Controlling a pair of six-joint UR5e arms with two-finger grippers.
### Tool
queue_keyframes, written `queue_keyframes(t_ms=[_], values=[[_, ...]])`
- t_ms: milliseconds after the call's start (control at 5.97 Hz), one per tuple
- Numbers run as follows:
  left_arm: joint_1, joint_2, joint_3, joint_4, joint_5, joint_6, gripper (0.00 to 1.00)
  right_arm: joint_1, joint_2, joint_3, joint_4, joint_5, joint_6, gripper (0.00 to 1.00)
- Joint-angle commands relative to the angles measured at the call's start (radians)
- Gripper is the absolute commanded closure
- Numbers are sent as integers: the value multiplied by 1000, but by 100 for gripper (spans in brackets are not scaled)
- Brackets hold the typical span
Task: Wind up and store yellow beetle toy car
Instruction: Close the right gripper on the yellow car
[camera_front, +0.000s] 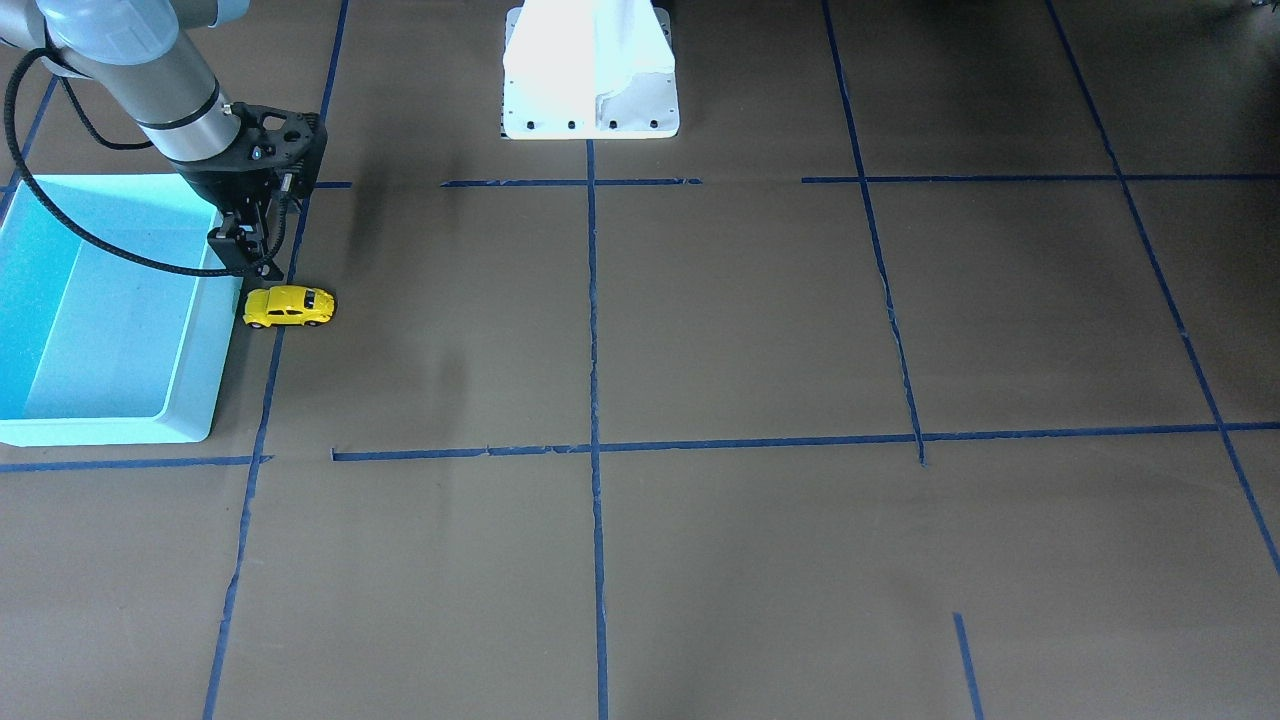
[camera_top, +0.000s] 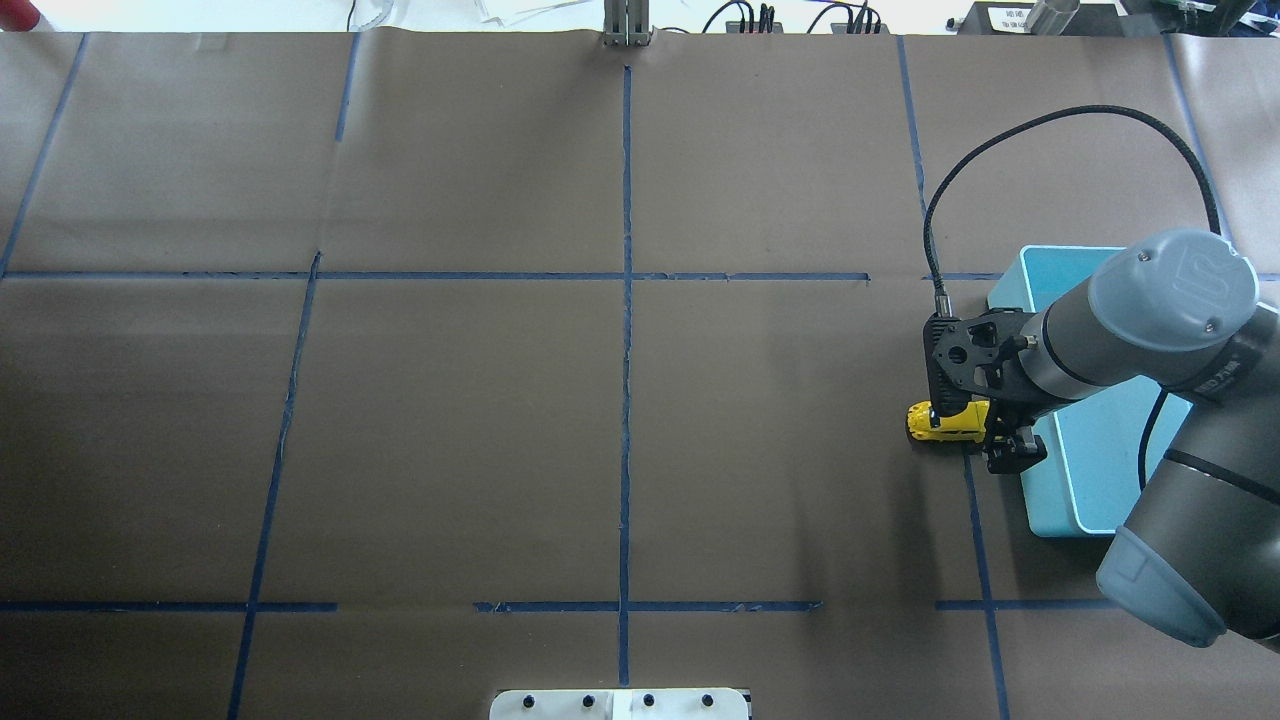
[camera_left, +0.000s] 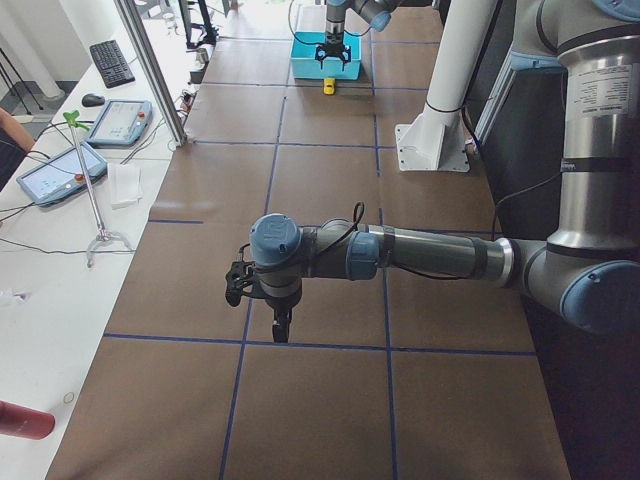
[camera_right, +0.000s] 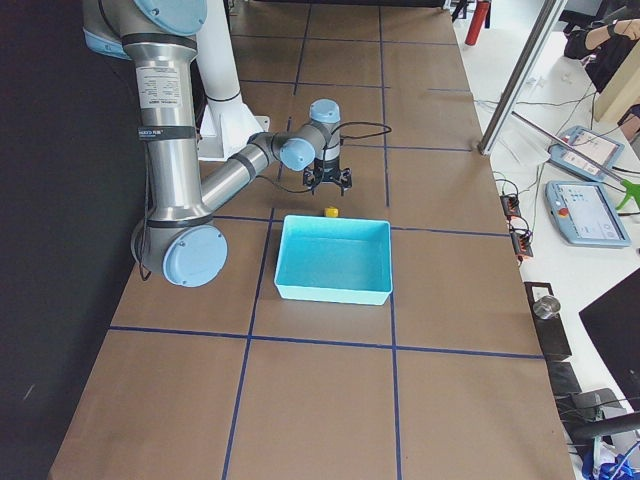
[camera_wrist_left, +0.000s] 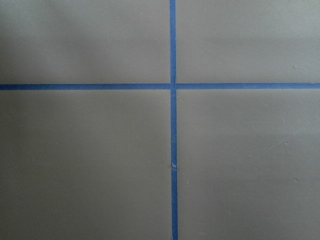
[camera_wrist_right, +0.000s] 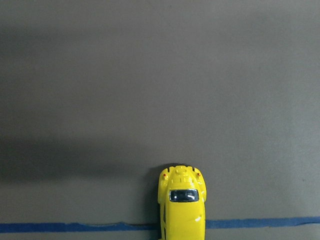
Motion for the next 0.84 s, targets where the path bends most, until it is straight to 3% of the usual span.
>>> queue_keyframes(t_ms=[0, 670], values=[[0, 0, 5, -7, 0, -1, 0, -11, 13, -53, 0, -14, -13, 0], [0, 0, 2, -9, 0, 3, 0, -24, 17, -102, 5, -17, -13, 0]])
